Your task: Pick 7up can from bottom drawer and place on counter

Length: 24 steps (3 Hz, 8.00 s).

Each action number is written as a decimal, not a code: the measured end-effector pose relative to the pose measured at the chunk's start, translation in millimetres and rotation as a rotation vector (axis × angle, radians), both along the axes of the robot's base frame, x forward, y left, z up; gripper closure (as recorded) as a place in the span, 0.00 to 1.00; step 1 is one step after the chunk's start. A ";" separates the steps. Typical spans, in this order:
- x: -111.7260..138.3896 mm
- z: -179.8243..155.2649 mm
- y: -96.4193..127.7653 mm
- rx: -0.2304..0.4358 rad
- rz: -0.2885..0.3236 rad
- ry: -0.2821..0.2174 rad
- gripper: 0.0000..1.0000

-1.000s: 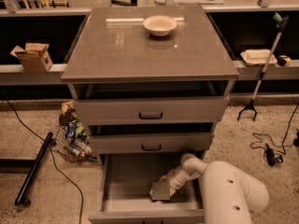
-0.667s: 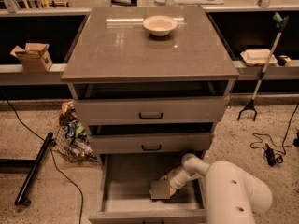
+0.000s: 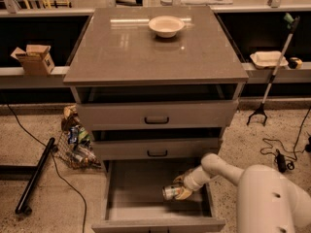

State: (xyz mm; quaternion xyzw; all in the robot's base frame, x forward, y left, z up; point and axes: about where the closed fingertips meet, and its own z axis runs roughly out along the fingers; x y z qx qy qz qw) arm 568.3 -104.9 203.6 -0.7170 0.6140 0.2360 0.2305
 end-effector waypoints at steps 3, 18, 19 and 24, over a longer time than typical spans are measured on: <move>8.6 98.0 -18.8 0.000 0.024 -0.068 1.00; 48.8 632.7 -88.2 -0.412 -0.058 -0.500 1.00; 69.5 659.0 -95.9 -0.334 -0.080 -0.471 1.00; 142.7 704.3 -94.1 -0.099 -0.289 -0.402 1.00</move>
Offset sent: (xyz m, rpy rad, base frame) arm 0.0017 -0.0169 0.0502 -0.0167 -0.0290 -0.0203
